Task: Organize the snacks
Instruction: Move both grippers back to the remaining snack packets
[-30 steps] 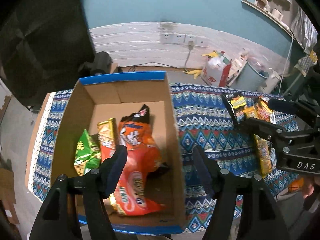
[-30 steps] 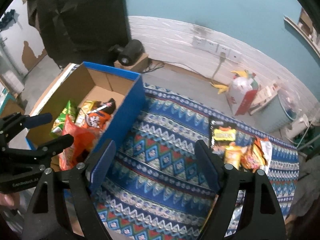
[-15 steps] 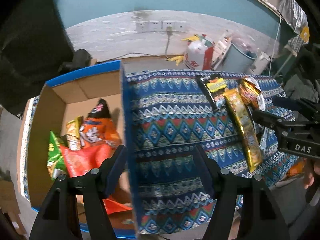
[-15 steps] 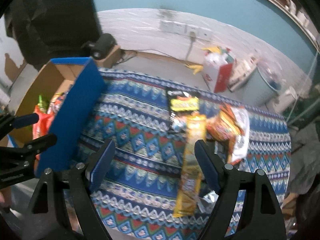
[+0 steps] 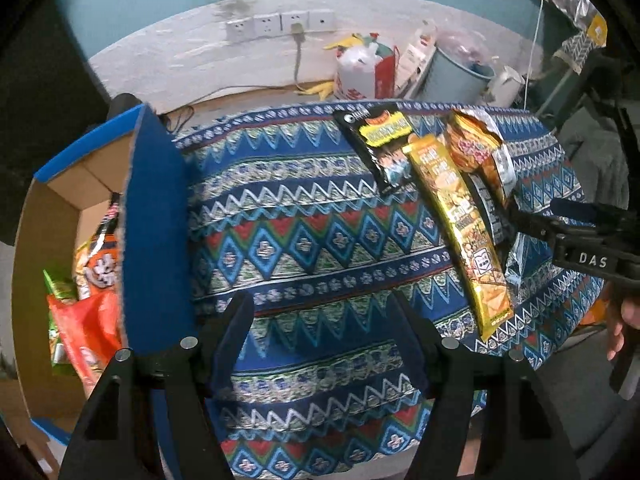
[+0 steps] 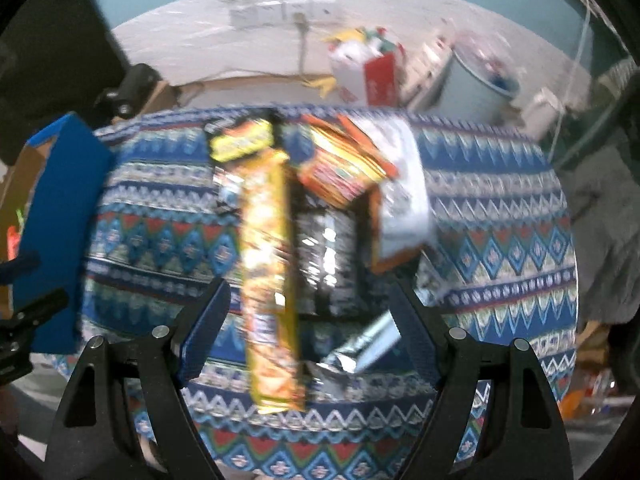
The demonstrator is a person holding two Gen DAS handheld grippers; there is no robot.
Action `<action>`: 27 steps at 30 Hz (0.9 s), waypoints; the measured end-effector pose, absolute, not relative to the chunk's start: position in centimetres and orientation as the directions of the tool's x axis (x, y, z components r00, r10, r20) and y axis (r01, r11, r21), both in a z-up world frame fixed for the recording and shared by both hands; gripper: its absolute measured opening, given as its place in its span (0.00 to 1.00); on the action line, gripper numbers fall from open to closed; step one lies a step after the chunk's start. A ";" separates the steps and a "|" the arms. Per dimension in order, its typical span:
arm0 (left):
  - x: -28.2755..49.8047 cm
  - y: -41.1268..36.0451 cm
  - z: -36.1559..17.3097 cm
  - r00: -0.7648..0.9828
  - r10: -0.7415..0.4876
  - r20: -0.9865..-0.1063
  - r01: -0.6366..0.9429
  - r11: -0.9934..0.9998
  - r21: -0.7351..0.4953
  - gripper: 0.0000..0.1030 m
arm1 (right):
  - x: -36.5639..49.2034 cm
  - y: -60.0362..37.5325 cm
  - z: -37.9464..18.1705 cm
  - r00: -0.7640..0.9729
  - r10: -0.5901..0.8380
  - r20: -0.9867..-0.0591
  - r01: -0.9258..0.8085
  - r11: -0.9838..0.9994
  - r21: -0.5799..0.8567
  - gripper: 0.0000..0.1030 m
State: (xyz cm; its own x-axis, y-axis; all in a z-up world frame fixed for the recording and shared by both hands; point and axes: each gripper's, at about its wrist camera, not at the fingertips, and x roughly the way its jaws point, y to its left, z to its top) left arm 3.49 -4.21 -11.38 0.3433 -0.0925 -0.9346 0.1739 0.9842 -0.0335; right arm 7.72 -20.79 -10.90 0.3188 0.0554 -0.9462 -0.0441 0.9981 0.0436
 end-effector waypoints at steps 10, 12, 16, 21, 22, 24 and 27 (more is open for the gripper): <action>4.9 -7.4 -14.9 0.292 -0.059 -0.955 0.202 0.979 0.001 0.68 | 7.8 -24.2 -15.9 0.229 0.001 -0.973 0.026 1.000 0.007 0.78; 5.2 -8.0 -15.6 0.280 -0.048 -0.959 0.208 0.978 0.012 0.68 | 8.0 -24.5 -16.8 0.212 0.000 -0.977 0.030 1.000 0.007 0.78; 5.6 -9.3 -16.5 0.255 -0.052 -0.965 0.218 0.976 0.005 0.68 | 8.3 -25.2 -18.4 0.183 -0.001 -0.983 0.036 0.999 0.006 0.78; 6.3 -11.0 -17.0 0.230 -0.084 -0.970 0.217 0.976 -0.033 0.68 | 8.0 -25.8 -19.5 0.160 -0.030 -0.987 0.021 0.999 -0.027 0.75; 6.5 -11.4 -17.2 0.222 -0.093 -0.971 0.216 0.975 -0.044 0.68 | 7.8 -26.1 -19.6 0.157 -0.031 -0.987 0.018 0.999 -0.028 0.69; 6.9 -12.2 -17.4 0.207 -0.111 -0.972 0.217 0.974 -0.065 0.68 | 7.6 -26.8 -20.0 0.144 -0.034 -0.989 0.012 0.999 -0.032 0.58; 7.4 -13.3 -17.5 0.197 -0.140 -0.970 0.208 0.973 -0.099 0.68 | 6.6 -28.5 -20.6 0.122 -0.047 -0.991 0.009 0.999 -0.046 0.32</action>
